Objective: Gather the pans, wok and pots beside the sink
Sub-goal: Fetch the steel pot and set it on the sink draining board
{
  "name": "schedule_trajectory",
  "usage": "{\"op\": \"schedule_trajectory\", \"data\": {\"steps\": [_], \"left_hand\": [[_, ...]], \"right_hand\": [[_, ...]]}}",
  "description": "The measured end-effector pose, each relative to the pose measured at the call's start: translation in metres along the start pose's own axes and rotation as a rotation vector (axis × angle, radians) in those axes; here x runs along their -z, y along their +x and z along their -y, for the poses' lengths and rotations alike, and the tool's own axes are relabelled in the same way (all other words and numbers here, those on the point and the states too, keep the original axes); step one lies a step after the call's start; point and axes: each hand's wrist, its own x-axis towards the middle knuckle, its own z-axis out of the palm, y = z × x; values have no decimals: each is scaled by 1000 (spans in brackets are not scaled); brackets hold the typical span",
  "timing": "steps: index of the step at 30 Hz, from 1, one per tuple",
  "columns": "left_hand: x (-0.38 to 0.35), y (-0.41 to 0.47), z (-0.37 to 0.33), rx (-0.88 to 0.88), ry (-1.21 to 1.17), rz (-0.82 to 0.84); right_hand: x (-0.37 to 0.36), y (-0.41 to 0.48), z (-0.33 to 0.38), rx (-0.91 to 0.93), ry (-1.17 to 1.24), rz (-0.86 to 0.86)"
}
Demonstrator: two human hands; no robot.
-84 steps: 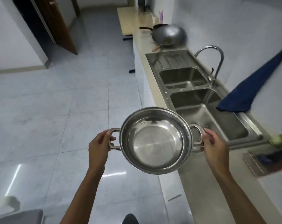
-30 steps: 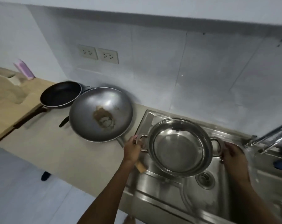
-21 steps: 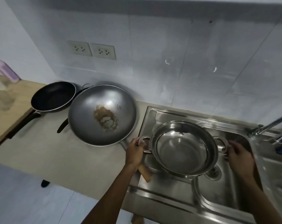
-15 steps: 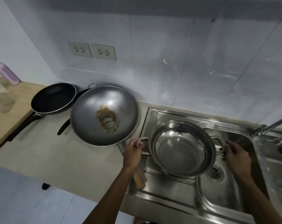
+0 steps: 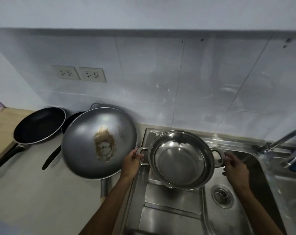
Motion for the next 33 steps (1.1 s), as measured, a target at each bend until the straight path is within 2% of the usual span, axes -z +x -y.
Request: {"op": "schedule_trajectory", "data": {"steps": [4, 11, 23, 27, 33], "left_hand": [[-16, 24, -21, -9, 100, 24], [-33, 68, -45, -96, 303, -33], [-41, 85, -51, -66, 353, -23], [-43, 83, -52, -97, 421, -35], [-53, 80, -57, -53, 506, -31]], "right_hand": [[-7, 24, 1, -39, 46, -12], [-21, 44, 12, -87, 204, 2], [-37, 53, 1, -151, 218, -8], [-41, 56, -3, -165, 238, 2], [-41, 60, -5, -160, 240, -11]]}}
